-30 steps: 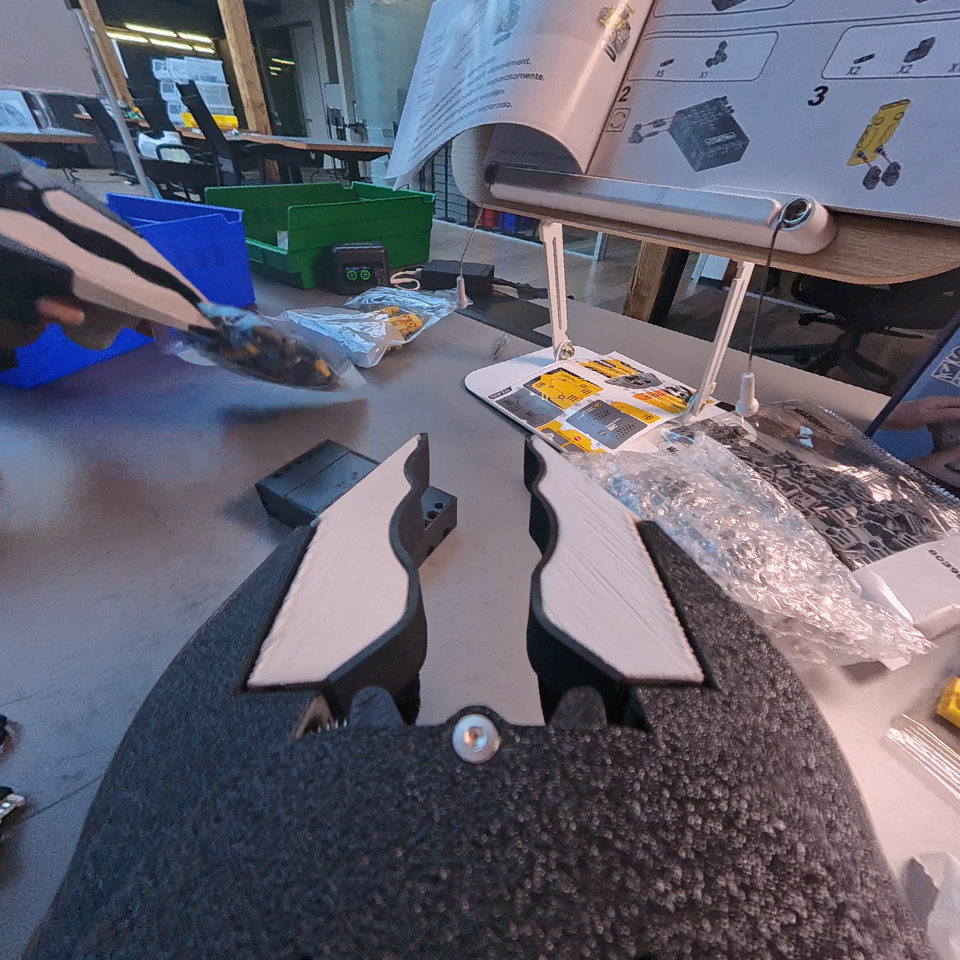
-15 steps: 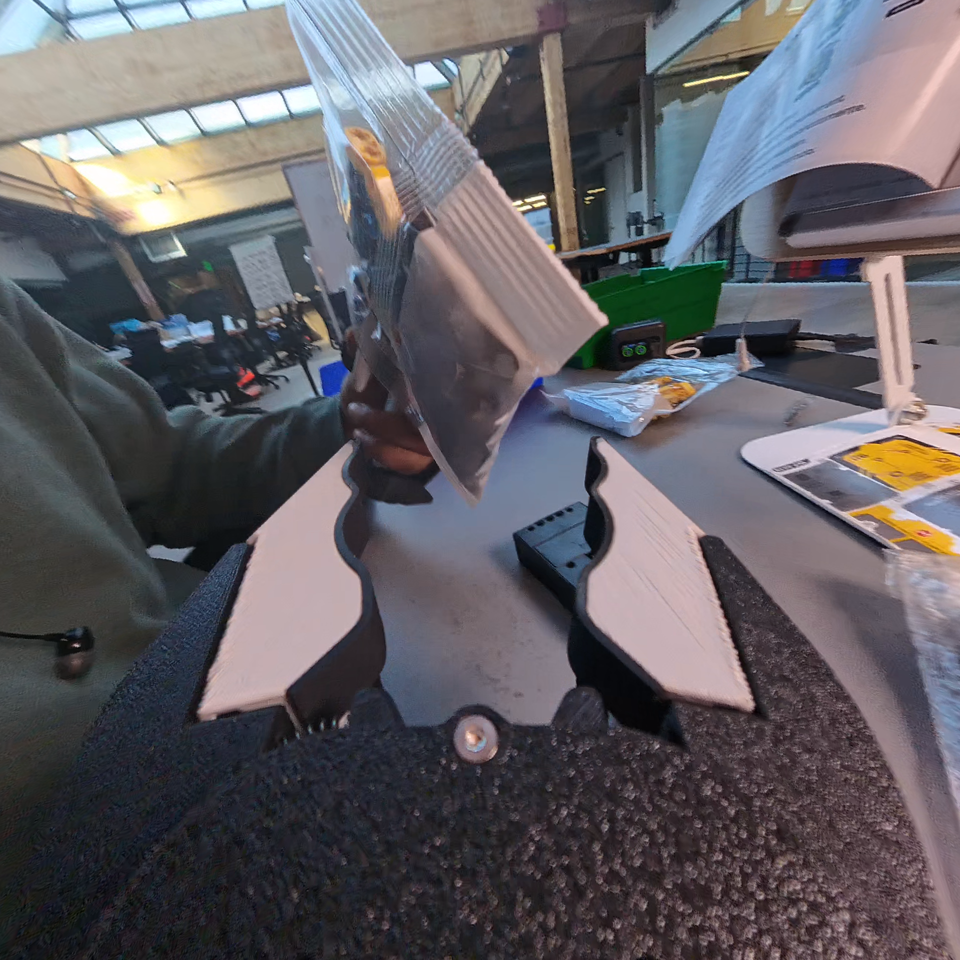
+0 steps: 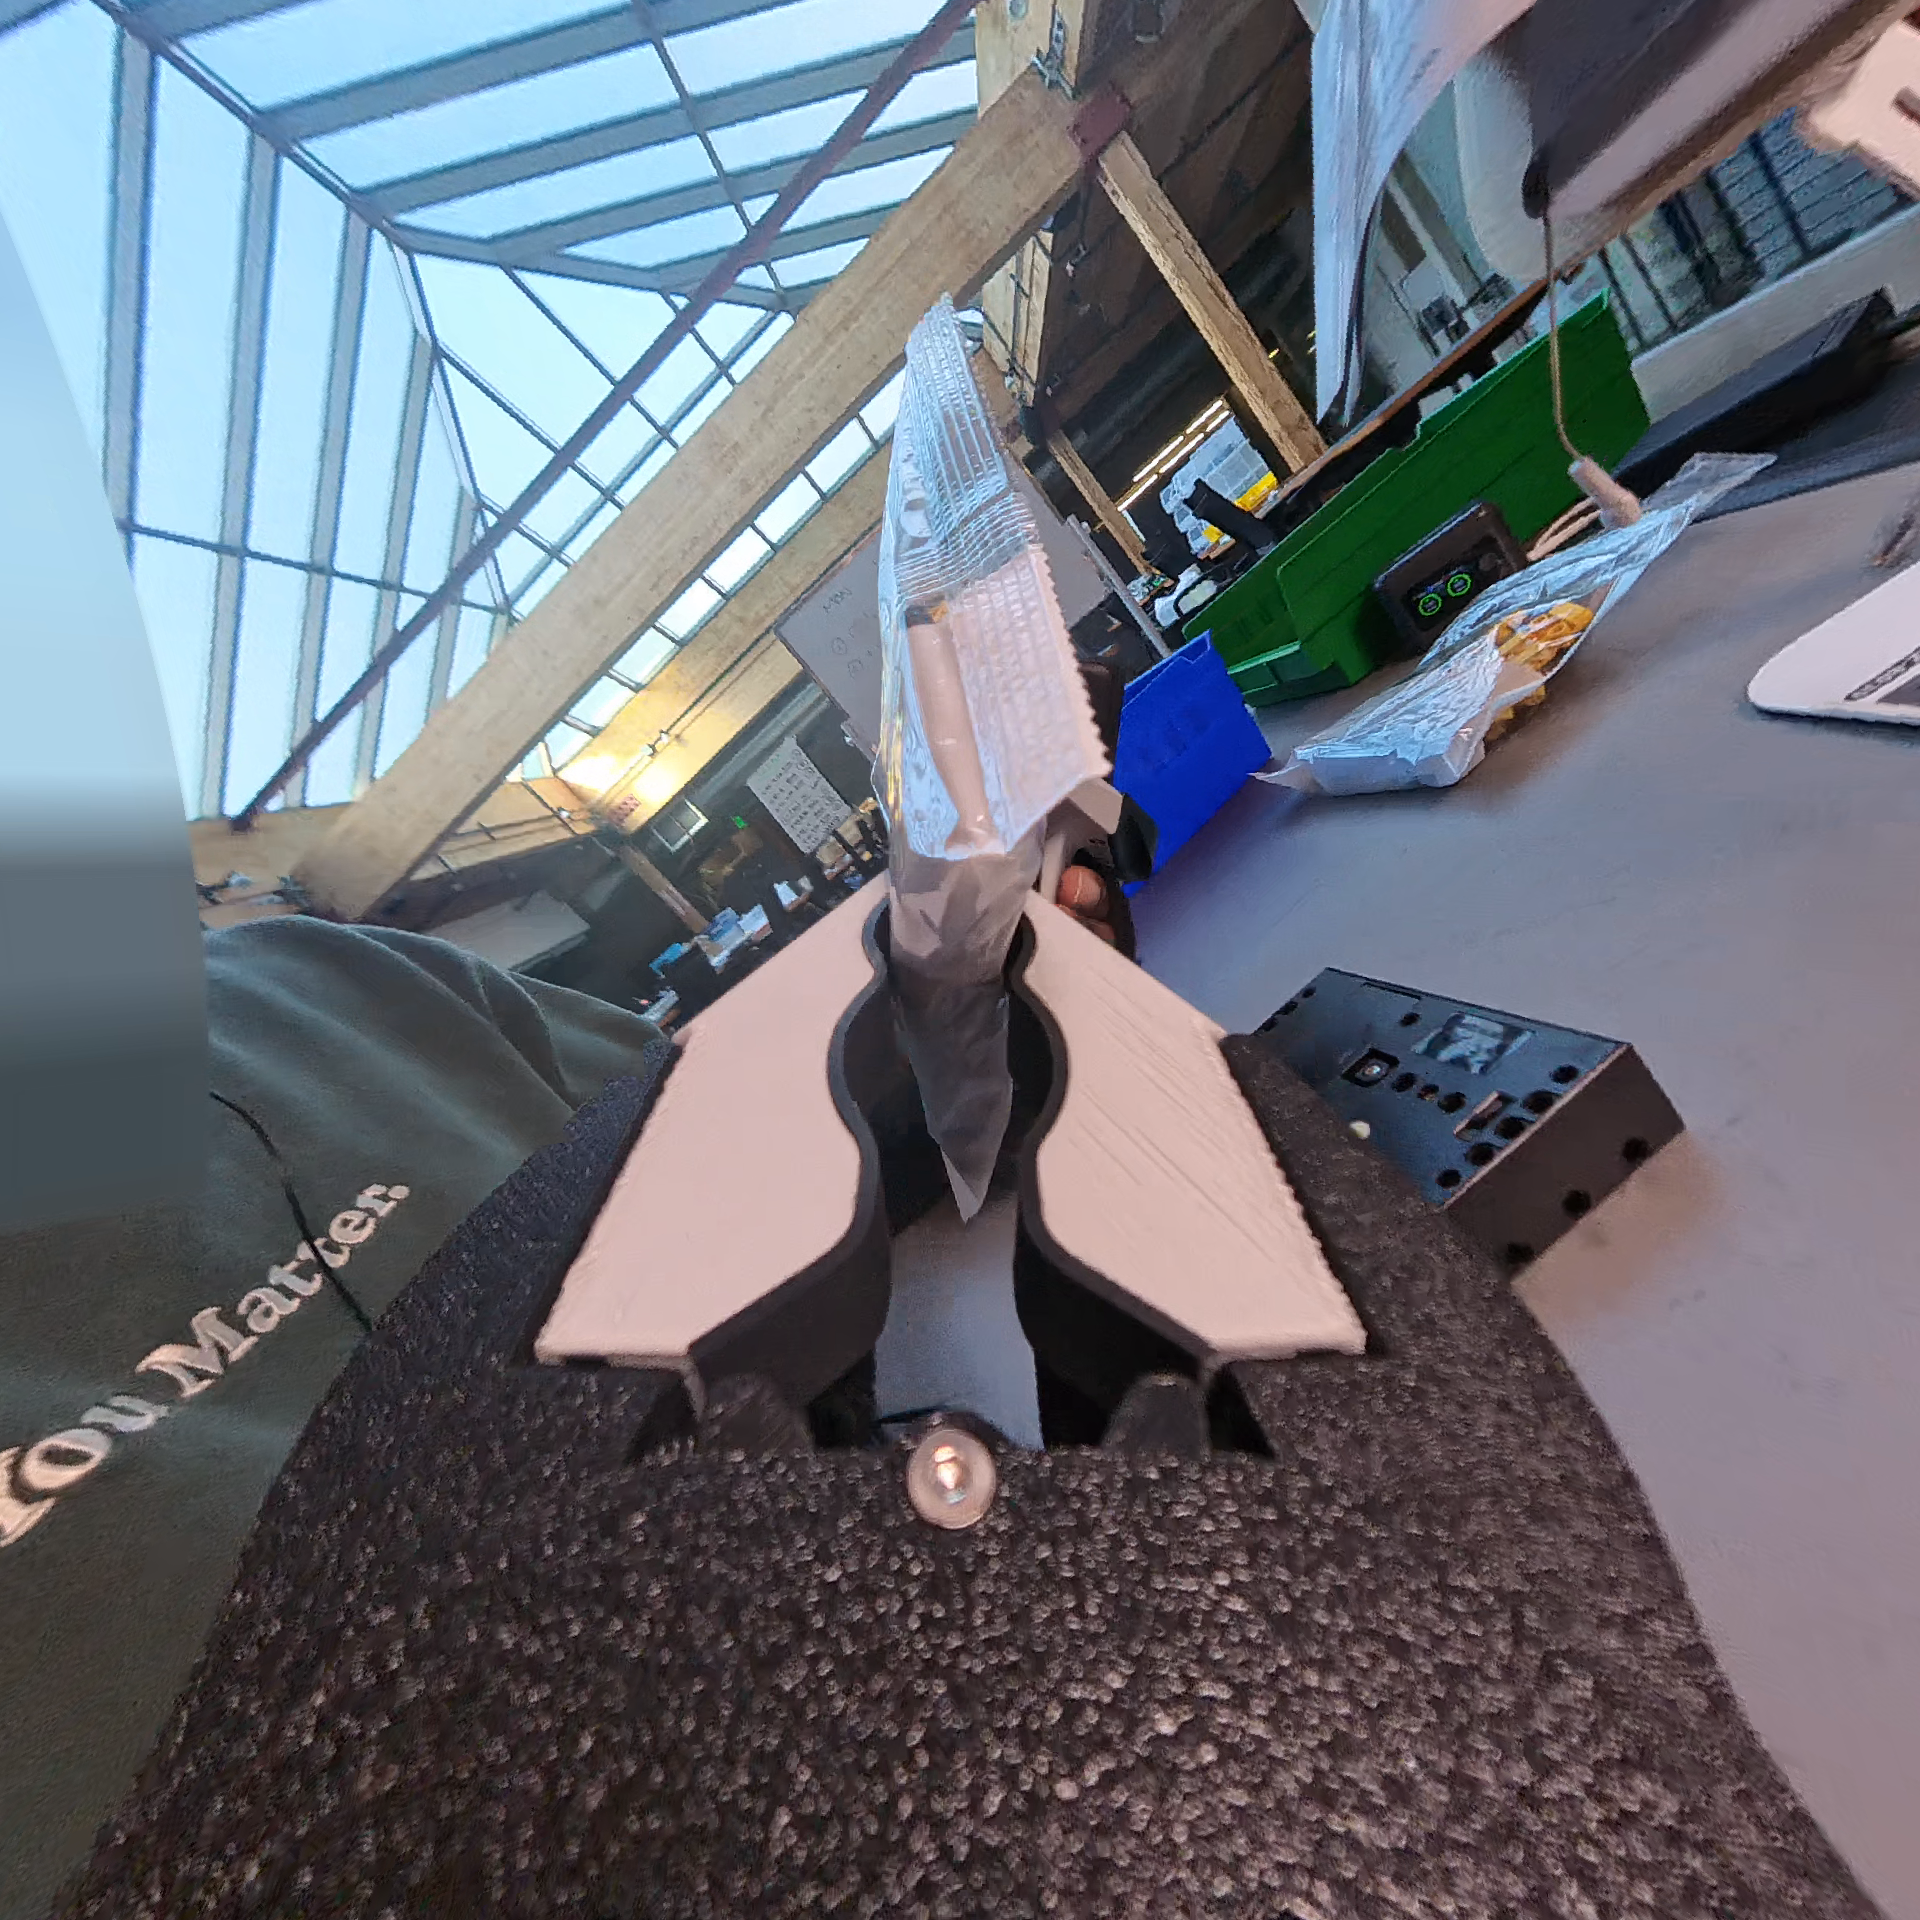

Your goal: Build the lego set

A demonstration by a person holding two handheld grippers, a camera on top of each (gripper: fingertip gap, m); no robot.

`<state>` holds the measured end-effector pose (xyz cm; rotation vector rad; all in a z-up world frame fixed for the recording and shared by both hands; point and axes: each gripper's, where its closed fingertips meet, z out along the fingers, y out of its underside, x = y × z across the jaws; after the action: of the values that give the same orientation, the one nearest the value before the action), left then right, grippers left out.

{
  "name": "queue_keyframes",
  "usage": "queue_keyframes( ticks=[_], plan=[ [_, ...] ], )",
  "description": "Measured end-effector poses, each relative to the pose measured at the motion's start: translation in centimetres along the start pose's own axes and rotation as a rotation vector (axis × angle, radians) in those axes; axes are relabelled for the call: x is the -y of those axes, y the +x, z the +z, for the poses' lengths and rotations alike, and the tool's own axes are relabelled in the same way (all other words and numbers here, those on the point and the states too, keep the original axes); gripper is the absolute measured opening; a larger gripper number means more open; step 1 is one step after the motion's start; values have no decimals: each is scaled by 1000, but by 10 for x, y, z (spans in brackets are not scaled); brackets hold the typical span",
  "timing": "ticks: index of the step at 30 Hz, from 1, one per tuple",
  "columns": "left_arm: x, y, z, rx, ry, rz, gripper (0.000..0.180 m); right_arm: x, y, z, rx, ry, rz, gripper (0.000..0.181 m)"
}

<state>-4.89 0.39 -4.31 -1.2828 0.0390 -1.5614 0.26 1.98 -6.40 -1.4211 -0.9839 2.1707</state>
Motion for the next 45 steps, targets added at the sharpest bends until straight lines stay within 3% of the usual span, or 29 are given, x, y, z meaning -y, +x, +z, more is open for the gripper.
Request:
queue_keyframes(
  ticks=[5, 13, 17, 19, 22, 37, 40, 45],
  plan=[
    [1, 1, -5, 41, -31, 80, 29, 5, -2, -3, 65, 35, 107, 12],
    [7, 17, -8, -31, -8, 96, 36, 11, 1, -8, 29, 54, 63, 12],
    [-6, 9, -4, 34, -83, 156, 41, 15, 5, -12, 17, 72, 71, 12],
    [-13, 3, -1, 74, -120, 178, 32, 14, 7, -12, 7, 70, 64, 12],
    [-13, -6, -4, 142, -130, 219, 0, 14, 10, -12, -16, 65, 44, 12],
    [-11, -23, -15, 255, -161, 236, 0, 8, 11, -11, -80, -4, -155, 12],
    [-9, -23, -17, 276, -174, 315, 5, 7, 5, -12, -98, -26, -287, 12],
    [10, -13, -21, 265, -110, 404, 25, 11, -2, -15, -78, -11, -324, 11]
  ],
)
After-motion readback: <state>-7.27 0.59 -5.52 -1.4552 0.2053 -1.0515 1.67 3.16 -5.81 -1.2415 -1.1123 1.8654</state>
